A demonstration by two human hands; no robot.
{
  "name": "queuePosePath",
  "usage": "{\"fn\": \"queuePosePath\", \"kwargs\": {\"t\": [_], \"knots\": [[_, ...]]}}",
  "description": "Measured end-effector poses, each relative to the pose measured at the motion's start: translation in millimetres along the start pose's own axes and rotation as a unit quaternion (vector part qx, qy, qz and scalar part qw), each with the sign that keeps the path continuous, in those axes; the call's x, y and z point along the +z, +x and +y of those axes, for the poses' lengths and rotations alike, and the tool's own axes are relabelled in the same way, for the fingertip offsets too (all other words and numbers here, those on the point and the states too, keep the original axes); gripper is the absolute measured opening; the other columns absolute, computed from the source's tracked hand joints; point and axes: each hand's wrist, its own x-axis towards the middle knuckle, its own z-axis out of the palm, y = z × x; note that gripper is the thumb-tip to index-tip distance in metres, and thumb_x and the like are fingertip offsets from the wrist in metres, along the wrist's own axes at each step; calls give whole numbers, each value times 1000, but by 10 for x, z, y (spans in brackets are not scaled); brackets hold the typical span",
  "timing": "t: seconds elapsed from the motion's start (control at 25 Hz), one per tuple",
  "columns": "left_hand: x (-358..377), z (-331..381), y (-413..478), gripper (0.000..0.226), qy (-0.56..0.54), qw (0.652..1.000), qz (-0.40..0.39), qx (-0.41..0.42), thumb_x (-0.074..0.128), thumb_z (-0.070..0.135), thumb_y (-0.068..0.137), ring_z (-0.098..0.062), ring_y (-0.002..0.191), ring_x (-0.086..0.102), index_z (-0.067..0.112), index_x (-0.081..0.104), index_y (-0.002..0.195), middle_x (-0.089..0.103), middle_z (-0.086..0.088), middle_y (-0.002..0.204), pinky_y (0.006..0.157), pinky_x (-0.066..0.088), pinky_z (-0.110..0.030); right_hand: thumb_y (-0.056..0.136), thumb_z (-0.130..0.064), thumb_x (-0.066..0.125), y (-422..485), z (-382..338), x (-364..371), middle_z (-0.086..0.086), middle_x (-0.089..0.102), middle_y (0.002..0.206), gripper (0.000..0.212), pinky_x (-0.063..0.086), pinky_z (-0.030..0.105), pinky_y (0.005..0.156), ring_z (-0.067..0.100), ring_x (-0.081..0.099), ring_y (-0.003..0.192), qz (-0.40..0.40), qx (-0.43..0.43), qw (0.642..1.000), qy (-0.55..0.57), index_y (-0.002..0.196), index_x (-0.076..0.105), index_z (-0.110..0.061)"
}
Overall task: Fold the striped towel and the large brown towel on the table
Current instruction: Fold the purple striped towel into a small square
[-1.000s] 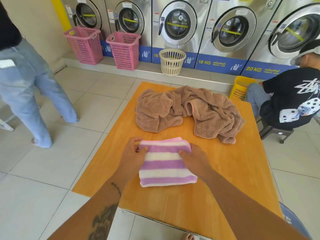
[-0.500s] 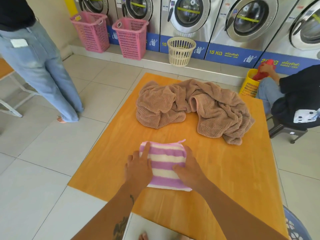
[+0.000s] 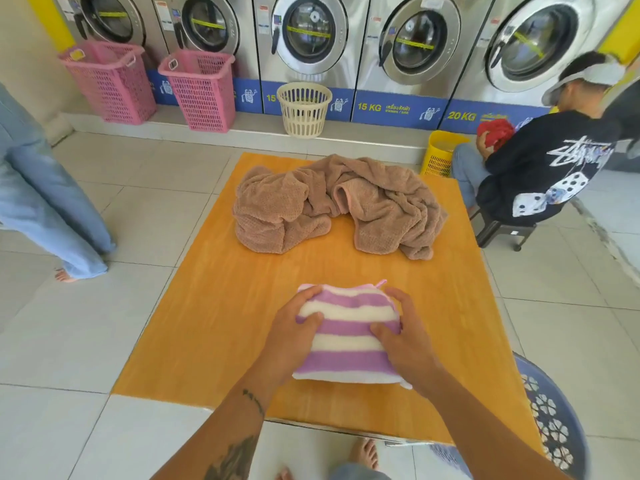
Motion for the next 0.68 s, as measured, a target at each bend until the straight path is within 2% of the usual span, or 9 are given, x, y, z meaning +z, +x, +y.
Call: {"fn": "queuePosePath", "kwargs": {"t": [0.08, 0.16, 0.2, 0.28, 0.36, 0.44, 0.48, 0.52, 0.68], "knots": [[209, 72, -46, 49, -41, 993, -101, -50, 58, 10, 94, -14, 103, 64, 50, 63, 122, 60, 14, 127, 90, 54, -31, 89, -7, 60, -150, 61, -241, -13, 62, 96, 41, 40, 16, 62, 7, 57, 81, 66, 19, 998, 7, 112, 55, -41], [478, 83, -78, 55, -5, 979, -195, -53, 61, 14, 92, -21, 112, 62, 56, 57, 127, 56, 14, 132, 98, 53, -40, 92, -7, 58, -275, 148, -531, -18, 62, 103, 33, 42, 19, 66, 3, 57, 90, 108, 39, 993, 5, 103, 61, -38], [640, 85, -96, 57, 30, 974, -220, -37, 61, 18, 91, -18, 117, 59, 61, 53, 128, 52, 15, 135, 100, 52, -40, 93, -9, 58, -340, 201, -693, -22, 62, 107, 32, 43, 18, 71, 1, 57, 95, 127, 43, 991, -7, 102, 64, -38], [1008, 116, -143, 58, 73, 973, -220, 17, 60, 19, 91, -10, 122, 53, 64, 51, 126, 48, 13, 137, 104, 48, -33, 93, -12, 59, -491, 319, -1015, -23, 63, 110, 33, 43, 17, 76, 3, 57, 99, 151, 50, 987, -33, 101, 67, -44], [1390, 162, -195, 58, 81, 973, -204, 70, 56, 11, 92, -4, 121, 50, 57, 54, 128, 49, 10, 134, 103, 42, -19, 93, -14, 60, -647, 422, -1310, -12, 64, 113, 34, 46, 18, 77, 9, 59, 99, 158, 71, 985, -17, 106, 66, -45], [1815, 231, -272, 53, 77, 974, -193, 94, 51, 5, 94, 2, 117, 50, 48, 58, 125, 52, 10, 131, 92, 37, -3, 90, -18, 65, -818, 569, -1630, -5, 60, 119, 37, 51, 30, 87, 14, 59, 104, 141, 99, 985, 27, 118, 63, -42], [2054, 240, -299, 51, 77, 974, -189, 97, 50, 3, 95, 3, 116, 51, 44, 60, 123, 53, 11, 131, 89, 36, 0, 87, -19, 69, -911, 670, -1807, -5, 58, 122, 44, 51, 36, 94, 15, 58, 108, 130, 108, 985, 42, 124, 60, -41], [2227, 240, -315, 48, 78, 975, -182, 98, 50, 2, 95, 2, 116, 51, 41, 62, 121, 54, 11, 131, 90, 36, -1, 84, -19, 72, -977, 761, -1938, -7, 57, 124, 51, 50, 38, 97, 14, 57, 111, 121, 118, 984, 51, 127, 58, -42], [3332, 216, -457, 41, 112, 972, -187, 92, 53, 3, 95, -6, 116, 54, 33, 66, 120, 57, 17, 124, 103, 43, -22, 80, -18, 76, -1117, 1420, -2801, -8, 56, 129, 60, 48, 37, 99, 14, 57, 113, 147, 148, 977, 35, 131, 57, -42]]}}
